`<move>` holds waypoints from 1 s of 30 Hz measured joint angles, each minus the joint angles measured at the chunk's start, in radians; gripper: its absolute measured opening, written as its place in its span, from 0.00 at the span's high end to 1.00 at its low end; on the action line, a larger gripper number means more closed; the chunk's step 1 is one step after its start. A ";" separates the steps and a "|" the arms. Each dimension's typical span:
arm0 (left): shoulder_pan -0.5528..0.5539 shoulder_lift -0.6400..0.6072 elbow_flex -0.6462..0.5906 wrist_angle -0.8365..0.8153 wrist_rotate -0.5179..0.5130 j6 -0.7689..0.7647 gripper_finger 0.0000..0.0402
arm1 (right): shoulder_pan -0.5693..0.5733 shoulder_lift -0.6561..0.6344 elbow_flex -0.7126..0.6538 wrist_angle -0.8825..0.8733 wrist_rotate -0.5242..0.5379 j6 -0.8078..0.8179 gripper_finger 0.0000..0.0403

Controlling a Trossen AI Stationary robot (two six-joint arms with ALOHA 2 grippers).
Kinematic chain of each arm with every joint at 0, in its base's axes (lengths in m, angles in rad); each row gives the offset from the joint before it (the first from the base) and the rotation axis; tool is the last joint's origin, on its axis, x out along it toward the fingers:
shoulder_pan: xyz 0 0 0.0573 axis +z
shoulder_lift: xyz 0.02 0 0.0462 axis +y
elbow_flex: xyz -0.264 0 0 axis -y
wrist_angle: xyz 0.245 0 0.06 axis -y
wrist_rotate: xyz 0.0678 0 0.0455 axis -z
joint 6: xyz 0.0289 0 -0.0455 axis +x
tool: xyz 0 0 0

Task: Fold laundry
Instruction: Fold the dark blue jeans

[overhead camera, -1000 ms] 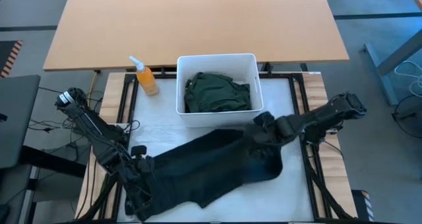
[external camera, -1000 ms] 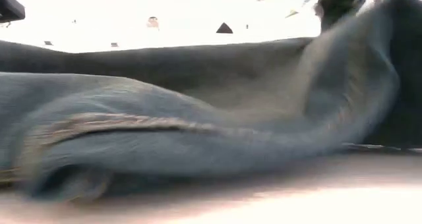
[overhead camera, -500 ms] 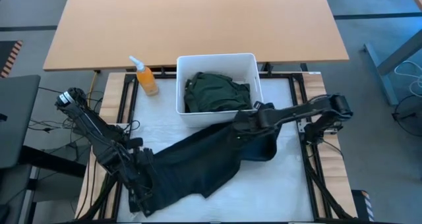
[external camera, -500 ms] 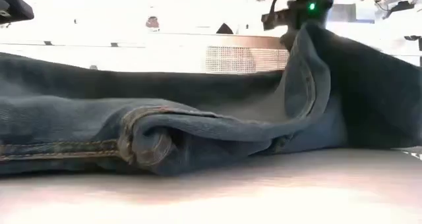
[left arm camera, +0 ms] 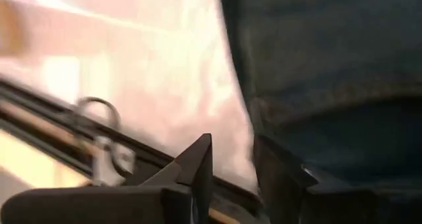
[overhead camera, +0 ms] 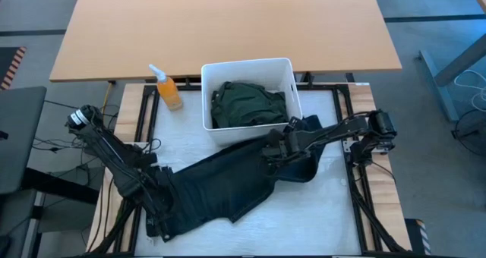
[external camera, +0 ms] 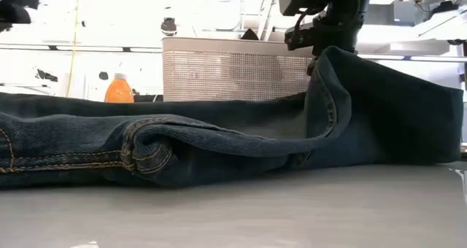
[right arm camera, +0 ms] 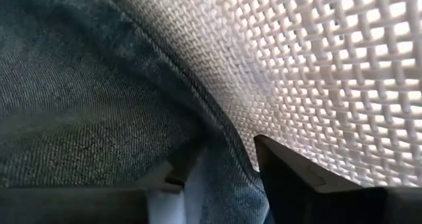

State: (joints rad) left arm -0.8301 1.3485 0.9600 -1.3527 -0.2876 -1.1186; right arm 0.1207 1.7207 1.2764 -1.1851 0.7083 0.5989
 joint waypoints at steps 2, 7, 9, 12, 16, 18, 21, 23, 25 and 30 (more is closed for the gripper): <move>-0.015 0.000 0.004 0.073 -0.076 0.039 0.75 | 0.009 -0.011 -0.002 -0.013 -0.006 0.009 0.56; -0.041 -0.001 0.035 0.294 -0.250 0.245 0.76 | 0.030 -0.042 -0.005 -0.040 -0.016 0.014 0.53; -0.040 0.003 0.032 0.438 -0.319 0.363 0.77 | 0.035 -0.063 -0.005 -0.064 -0.011 0.014 0.53; -0.006 0.057 0.001 0.683 -0.346 0.584 0.78 | 0.042 -0.094 -0.005 -0.090 -0.008 0.013 0.53; 0.079 0.208 -0.018 0.856 -0.236 0.710 0.79 | 0.042 -0.132 -0.004 -0.120 -0.059 0.013 0.54; 0.114 0.293 -0.019 0.852 -0.126 0.710 0.79 | 0.042 -0.149 -0.004 -0.144 -0.091 0.015 0.54; 0.147 0.384 -0.015 0.813 0.013 0.704 0.80 | 0.056 -0.183 -0.004 -0.174 -0.122 0.067 0.54; 0.150 0.411 -0.012 0.786 0.040 0.687 0.80 | 0.095 -0.222 -0.004 -0.162 -0.157 0.081 0.54; 0.148 0.415 -0.011 0.774 0.029 0.680 0.81 | 0.163 -0.268 -0.004 -0.120 -0.168 0.082 0.54; 0.151 0.362 -0.019 0.767 0.029 0.708 0.88 | 0.386 -0.373 -0.005 0.116 -0.155 0.046 0.54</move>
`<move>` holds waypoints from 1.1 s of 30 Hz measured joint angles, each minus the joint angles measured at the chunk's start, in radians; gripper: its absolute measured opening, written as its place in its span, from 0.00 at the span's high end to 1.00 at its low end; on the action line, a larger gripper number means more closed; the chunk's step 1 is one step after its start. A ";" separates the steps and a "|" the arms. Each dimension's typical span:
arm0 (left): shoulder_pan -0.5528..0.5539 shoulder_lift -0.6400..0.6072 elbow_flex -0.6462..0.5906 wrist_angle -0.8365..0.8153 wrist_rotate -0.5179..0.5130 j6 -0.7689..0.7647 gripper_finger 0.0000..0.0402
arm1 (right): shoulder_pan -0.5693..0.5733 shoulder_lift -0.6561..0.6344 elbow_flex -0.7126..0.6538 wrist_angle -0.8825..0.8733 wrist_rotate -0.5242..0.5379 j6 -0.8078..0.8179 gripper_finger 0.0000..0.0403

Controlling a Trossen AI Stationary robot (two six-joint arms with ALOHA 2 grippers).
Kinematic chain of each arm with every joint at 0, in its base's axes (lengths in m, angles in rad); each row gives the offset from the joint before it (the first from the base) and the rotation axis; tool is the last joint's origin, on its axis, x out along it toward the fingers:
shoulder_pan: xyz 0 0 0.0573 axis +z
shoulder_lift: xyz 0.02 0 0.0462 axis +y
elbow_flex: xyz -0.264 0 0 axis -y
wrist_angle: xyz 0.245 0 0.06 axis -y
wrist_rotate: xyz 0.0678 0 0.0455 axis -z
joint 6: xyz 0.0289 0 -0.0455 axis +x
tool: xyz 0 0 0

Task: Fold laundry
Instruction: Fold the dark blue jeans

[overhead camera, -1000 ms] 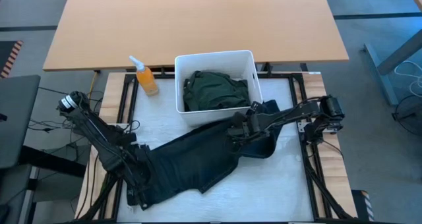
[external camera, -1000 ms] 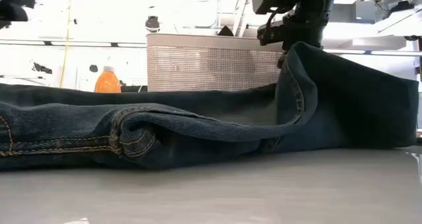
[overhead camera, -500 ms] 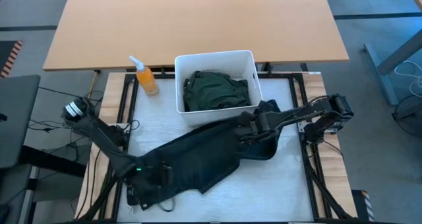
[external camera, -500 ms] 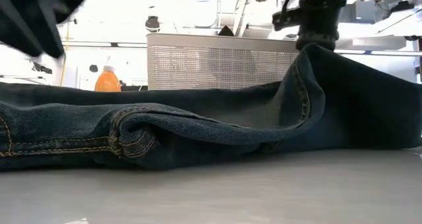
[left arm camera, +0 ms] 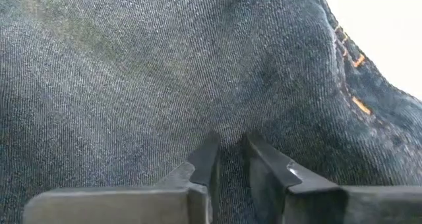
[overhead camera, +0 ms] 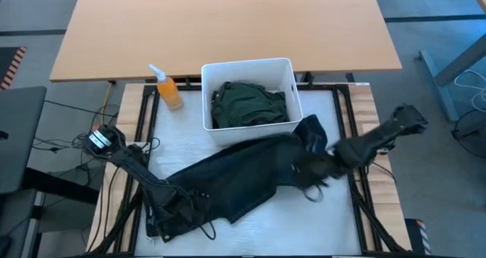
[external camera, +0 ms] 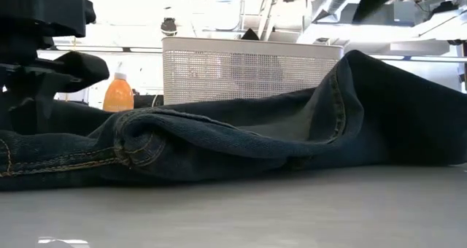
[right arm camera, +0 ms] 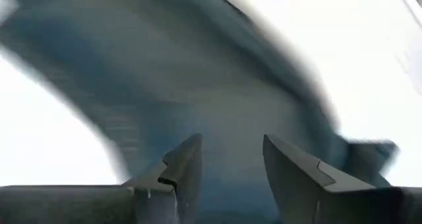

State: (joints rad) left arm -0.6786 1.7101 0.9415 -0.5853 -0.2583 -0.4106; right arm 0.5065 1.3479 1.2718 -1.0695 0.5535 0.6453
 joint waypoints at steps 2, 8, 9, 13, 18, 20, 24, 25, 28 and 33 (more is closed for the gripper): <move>0.009 -0.029 -0.003 -0.017 0.014 0.008 0.92 | 0.099 -0.010 -0.017 0.094 0.007 -0.042 0.54; 0.025 -0.089 -0.003 -0.016 0.020 0.008 0.99 | 0.280 0.106 -0.133 0.203 0.008 -0.029 0.54; 0.026 -0.094 -0.003 -0.016 0.020 0.008 0.99 | 0.290 0.140 -0.145 0.215 0.008 -0.023 0.54; 0.026 -0.097 -0.003 -0.012 0.027 0.005 1.00 | 0.292 0.280 -0.154 0.228 -0.001 -0.018 0.54; 0.026 -0.097 -0.003 -0.002 0.047 -0.029 1.00 | 0.247 0.407 -0.153 0.246 -0.037 -0.025 0.54; 0.026 -0.098 -0.003 -0.002 0.053 -0.040 1.00 | 0.229 0.443 -0.153 0.241 -0.029 -0.024 0.54; 0.026 -0.099 -0.002 0.000 0.064 -0.043 1.00 | 0.184 0.497 -0.153 0.163 0.130 0.021 0.54; 0.026 -0.099 -0.002 0.000 0.064 -0.043 1.00 | 0.172 0.502 -0.153 0.131 0.176 0.037 0.54; 0.026 -0.099 -0.001 -0.001 0.083 -0.054 1.00 | 0.135 0.499 -0.153 0.046 0.266 0.037 0.54; 0.021 -0.099 -0.001 -0.011 0.152 -0.088 1.00 | 0.079 0.427 -0.153 -0.052 0.293 -0.064 0.54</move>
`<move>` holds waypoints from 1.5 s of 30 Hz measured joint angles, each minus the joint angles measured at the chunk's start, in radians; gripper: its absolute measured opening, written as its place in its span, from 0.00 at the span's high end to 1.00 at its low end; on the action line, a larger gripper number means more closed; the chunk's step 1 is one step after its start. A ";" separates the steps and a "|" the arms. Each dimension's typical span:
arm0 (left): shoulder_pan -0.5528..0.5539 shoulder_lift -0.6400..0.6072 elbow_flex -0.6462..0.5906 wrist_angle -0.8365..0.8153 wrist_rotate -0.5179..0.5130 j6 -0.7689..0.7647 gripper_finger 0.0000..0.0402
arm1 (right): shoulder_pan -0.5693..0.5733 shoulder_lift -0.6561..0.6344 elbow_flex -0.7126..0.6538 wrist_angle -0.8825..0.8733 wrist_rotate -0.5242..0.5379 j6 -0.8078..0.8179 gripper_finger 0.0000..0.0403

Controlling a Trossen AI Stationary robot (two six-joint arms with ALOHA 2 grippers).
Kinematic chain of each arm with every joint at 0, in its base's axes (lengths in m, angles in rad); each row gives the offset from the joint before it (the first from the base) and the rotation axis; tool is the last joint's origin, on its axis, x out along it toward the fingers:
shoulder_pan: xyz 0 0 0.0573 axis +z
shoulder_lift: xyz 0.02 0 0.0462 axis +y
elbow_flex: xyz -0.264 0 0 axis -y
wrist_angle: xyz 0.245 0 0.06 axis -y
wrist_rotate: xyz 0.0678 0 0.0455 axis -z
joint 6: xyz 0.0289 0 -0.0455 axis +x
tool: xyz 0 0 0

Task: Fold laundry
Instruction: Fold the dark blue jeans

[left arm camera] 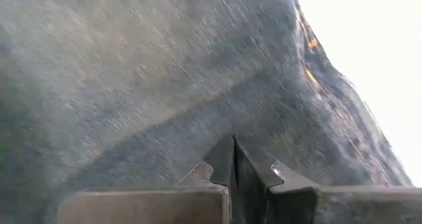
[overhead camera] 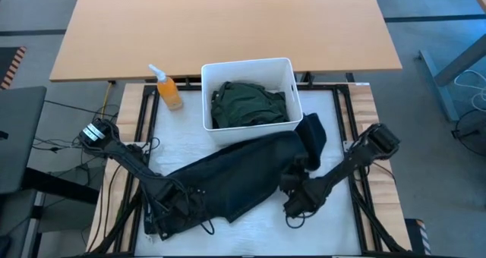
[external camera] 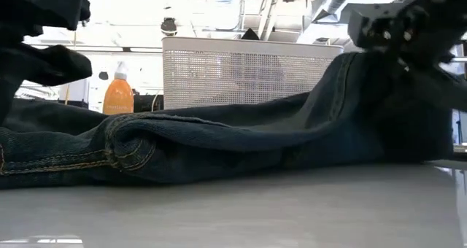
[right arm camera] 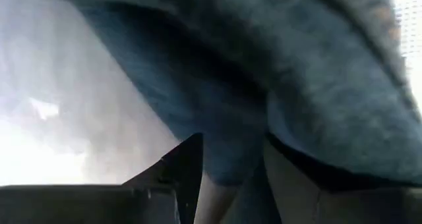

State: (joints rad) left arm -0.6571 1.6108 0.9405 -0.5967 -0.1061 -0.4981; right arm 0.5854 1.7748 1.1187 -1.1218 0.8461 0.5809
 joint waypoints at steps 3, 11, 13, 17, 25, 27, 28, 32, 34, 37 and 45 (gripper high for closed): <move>-0.005 0.000 0.000 -0.008 0.025 -0.006 1.00 | -0.031 -0.058 0.000 0.011 0.006 -0.110 0.54; -0.005 -0.001 0.000 -0.044 0.070 -0.022 1.00 | -0.175 -0.118 0.000 0.184 -0.033 -0.412 0.54; -0.005 -0.001 0.000 -0.047 0.087 -0.033 1.00 | -0.232 -0.104 0.000 0.275 -0.103 -0.490 0.54; -0.013 -0.001 0.001 -0.090 0.112 -0.070 1.00 | -0.321 -0.058 0.000 0.340 -0.310 -0.525 0.54; -0.048 -0.002 0.002 -0.230 0.119 -0.109 1.00 | -0.271 0.030 0.002 0.188 -0.741 -0.349 0.61; -0.049 -0.002 0.002 -0.242 0.112 -0.109 1.00 | -0.218 0.029 0.003 0.165 -0.809 -0.323 0.64; -0.049 -0.002 0.002 -0.247 0.108 -0.109 1.00 | -0.190 0.029 0.002 0.159 -0.835 -0.314 0.65; -0.050 -0.002 0.002 -0.268 0.097 -0.100 1.00 | -0.078 0.010 0.007 0.154 -0.942 -0.270 0.73; -0.050 -0.002 0.002 -0.287 0.096 -0.098 1.00 | -0.033 -0.002 0.019 0.151 -1.022 -0.247 0.81; -0.050 -0.002 0.001 -0.305 0.097 -0.083 1.00 | 0.019 -0.023 0.040 0.149 -1.090 -0.198 0.94; -0.049 -0.043 0.005 -0.296 0.034 -0.037 1.00 | 0.082 -0.174 0.073 0.160 -0.976 -0.038 0.96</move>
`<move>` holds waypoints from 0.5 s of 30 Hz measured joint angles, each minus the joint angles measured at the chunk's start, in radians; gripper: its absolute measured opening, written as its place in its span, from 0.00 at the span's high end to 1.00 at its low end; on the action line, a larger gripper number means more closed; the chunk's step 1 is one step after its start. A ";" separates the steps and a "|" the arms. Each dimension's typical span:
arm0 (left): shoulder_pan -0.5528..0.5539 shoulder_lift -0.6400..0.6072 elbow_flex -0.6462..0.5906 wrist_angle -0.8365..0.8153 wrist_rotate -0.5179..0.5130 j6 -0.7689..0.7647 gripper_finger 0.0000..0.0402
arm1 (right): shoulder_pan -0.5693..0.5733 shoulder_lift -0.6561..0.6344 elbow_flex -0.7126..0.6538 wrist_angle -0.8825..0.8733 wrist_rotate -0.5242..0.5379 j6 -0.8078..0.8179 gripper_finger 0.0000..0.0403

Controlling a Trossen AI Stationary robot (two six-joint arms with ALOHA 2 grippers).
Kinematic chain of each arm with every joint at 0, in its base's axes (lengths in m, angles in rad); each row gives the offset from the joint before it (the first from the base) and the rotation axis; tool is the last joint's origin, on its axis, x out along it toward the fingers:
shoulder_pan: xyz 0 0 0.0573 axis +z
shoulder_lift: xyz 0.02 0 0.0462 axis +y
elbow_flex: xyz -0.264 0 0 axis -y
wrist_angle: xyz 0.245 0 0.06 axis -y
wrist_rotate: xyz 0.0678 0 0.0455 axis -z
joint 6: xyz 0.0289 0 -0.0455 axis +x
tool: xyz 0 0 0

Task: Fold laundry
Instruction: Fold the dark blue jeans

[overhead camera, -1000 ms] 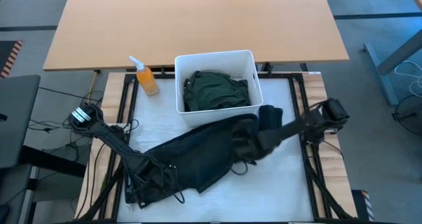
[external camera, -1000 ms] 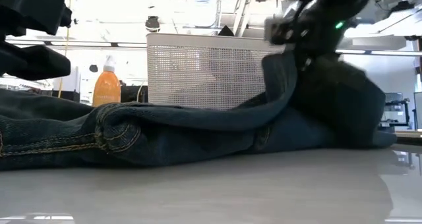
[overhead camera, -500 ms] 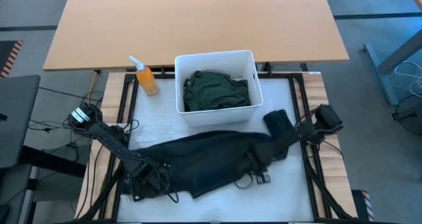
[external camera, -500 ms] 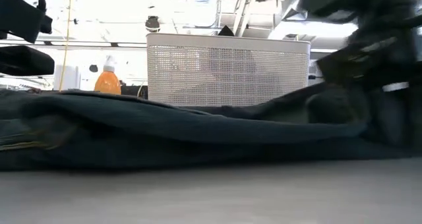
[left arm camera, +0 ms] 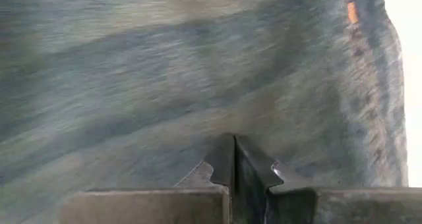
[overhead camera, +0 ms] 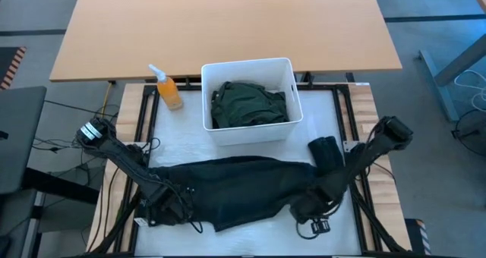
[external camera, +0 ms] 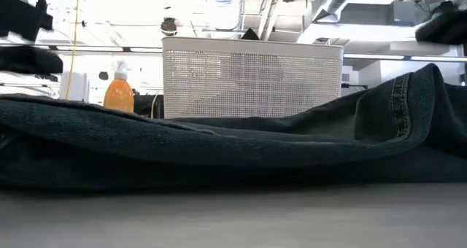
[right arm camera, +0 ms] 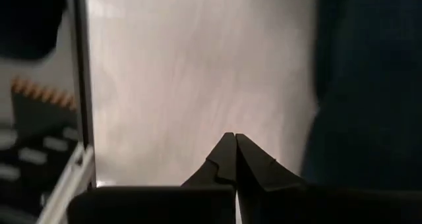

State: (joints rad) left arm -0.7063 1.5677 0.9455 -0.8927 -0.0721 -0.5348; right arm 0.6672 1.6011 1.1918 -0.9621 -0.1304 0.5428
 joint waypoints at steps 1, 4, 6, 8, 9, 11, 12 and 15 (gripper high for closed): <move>0.000 -0.023 0.004 0.005 -0.022 0.002 1.00 | 0.003 -0.023 0.001 0.006 0.032 0.019 0.96; -0.001 -0.105 0.021 0.087 -0.096 -0.002 1.00 | 0.004 -0.065 0.001 0.068 0.089 0.041 0.94; -0.006 -0.159 0.020 0.171 -0.152 -0.020 1.00 | 0.004 -0.077 0.001 0.136 0.112 0.039 0.93; -0.022 -0.179 0.016 0.314 -0.200 -0.004 1.00 | 0.005 -0.079 0.001 0.202 0.139 0.018 0.92; -0.034 -0.176 0.016 0.387 -0.213 0.029 1.00 | 0.006 -0.072 0.001 0.231 0.151 0.004 0.92; -0.060 -0.145 0.016 0.526 -0.229 0.135 0.98 | 0.015 -0.044 0.001 0.278 0.183 -0.029 0.93; -0.073 -0.116 0.016 0.606 -0.235 0.196 0.97 | 0.021 -0.028 0.001 0.299 0.195 -0.049 0.93; -0.094 -0.023 0.020 0.763 -0.269 0.352 0.91 | 0.037 0.012 0.001 0.377 0.213 -0.150 0.93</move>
State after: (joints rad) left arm -0.8005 1.5447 0.9656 -0.1298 -0.3407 -0.1833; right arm 0.7041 1.6135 1.1923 -0.5852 0.0829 0.3929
